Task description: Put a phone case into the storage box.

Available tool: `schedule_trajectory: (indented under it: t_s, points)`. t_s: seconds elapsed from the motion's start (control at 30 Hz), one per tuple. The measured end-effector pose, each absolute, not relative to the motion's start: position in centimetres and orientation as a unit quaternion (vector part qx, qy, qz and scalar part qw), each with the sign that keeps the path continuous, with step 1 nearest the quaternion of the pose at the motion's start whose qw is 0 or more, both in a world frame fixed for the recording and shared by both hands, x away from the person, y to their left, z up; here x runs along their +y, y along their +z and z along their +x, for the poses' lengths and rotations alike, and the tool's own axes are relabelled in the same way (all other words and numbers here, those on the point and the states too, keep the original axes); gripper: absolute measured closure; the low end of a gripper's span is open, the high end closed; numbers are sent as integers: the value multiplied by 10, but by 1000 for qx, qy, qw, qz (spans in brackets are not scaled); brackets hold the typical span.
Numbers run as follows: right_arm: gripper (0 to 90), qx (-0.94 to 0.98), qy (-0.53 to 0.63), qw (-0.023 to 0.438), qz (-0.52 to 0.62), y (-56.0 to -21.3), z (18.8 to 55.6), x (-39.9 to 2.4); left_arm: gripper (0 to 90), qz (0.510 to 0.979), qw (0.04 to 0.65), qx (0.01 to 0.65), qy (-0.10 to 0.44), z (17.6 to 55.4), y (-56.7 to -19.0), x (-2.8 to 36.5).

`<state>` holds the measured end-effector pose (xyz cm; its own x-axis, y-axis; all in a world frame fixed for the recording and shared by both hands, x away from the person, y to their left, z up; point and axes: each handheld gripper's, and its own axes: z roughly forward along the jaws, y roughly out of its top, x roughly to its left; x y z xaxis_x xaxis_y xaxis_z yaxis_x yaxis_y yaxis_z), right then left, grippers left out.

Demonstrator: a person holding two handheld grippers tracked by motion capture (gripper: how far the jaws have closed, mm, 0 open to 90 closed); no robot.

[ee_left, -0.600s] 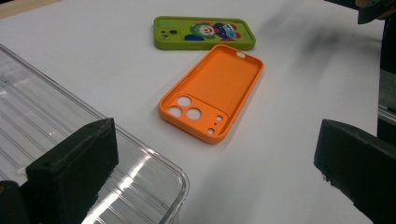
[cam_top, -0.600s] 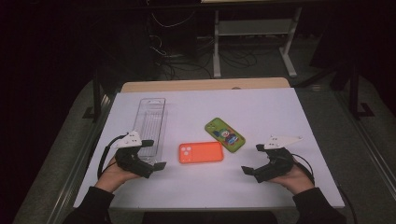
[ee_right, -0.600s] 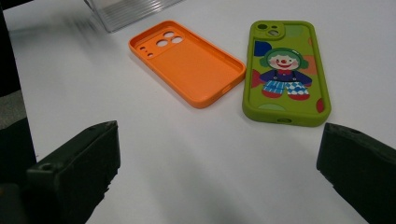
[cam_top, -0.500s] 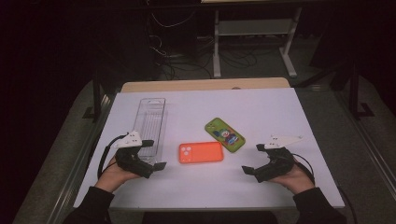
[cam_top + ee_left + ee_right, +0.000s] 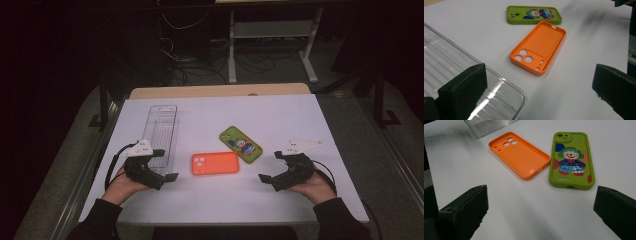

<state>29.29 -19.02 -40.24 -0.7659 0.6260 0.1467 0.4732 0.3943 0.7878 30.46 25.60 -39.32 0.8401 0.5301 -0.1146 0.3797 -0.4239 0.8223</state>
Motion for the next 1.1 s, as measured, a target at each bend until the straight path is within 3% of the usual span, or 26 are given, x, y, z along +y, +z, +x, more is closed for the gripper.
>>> schedule_trajectory:
  t_s: [0.43, 1.1]
  points:
    - [9, 847, 416, 77, 321, -399, 310, -168, 0, 841, 459, 273, 83, 304, -393, 254]
    - [155, 843, 424, 66, 324, -387, 341, -147, 0, 843, 455, 274, 84, 305, -391, 257]
